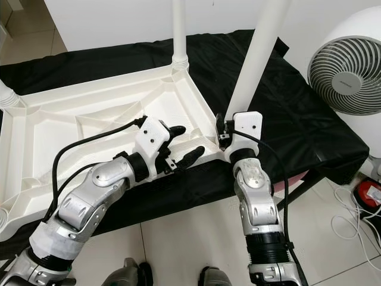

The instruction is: Building children table

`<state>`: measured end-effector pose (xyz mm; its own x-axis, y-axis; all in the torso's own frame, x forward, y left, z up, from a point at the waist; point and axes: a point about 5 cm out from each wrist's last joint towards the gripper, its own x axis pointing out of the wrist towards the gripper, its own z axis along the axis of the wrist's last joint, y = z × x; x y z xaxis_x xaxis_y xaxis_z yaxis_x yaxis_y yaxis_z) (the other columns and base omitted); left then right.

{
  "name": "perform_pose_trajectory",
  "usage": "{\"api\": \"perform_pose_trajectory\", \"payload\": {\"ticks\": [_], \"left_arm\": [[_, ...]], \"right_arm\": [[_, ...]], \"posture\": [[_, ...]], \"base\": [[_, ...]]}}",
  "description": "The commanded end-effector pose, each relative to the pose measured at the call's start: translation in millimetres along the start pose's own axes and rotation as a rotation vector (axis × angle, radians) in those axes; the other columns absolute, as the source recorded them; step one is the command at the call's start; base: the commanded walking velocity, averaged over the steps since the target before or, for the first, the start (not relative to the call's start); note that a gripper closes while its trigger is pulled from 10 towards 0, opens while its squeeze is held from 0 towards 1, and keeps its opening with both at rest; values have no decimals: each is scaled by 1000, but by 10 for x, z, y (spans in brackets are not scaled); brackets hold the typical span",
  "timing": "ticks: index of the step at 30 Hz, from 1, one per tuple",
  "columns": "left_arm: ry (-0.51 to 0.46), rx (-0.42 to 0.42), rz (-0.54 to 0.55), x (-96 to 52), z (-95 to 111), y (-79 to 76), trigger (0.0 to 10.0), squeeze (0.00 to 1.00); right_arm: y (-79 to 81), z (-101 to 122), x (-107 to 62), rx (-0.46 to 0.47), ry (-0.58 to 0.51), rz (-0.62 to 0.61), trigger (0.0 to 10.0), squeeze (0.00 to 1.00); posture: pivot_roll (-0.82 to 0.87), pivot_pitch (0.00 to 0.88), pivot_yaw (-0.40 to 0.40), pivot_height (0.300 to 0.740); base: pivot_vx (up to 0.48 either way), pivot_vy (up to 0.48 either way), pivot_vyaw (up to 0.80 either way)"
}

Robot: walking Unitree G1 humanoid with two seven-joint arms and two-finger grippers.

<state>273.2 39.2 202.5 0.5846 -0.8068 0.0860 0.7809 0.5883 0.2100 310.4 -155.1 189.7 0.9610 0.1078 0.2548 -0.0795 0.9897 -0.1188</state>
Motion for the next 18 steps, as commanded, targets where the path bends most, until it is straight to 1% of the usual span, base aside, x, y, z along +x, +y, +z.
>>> {"api": "perform_pose_trajectory", "payload": {"ticks": [1,7,13,16,17,18], "left_arm": [[-1,5,-51,-15,8,-57,10000,0],[-4,1,-62,-17,24,-91,10000,0],[-4,6,-65,-19,34,-96,10000,0],[-5,4,-66,-19,38,-98,10000,0],[-5,3,-65,-18,41,-97,10000,0],[-5,3,-65,-18,41,-97,10000,0]], "right_arm": [[19,-50,-46,-1,30,14,10000,0],[-19,-133,-133,-22,71,21,10000,0],[-39,-195,-146,-44,87,25,10000,0],[-32,-214,-138,-67,82,43,10000,0],[-16,-215,-136,-96,73,67,10000,0],[-16,-215,-136,-96,73,67,10000,0]], "posture": [[-75,141,33,740],[-76,139,35,740],[-80,141,36,740],[-79,143,38,740],[-80,146,38,740],[-80,146,38,740]], "base": [[0,0,0],[0,0,0],[0,0,0],[0,0,0],[0,0,0],[0,0,0]]}}
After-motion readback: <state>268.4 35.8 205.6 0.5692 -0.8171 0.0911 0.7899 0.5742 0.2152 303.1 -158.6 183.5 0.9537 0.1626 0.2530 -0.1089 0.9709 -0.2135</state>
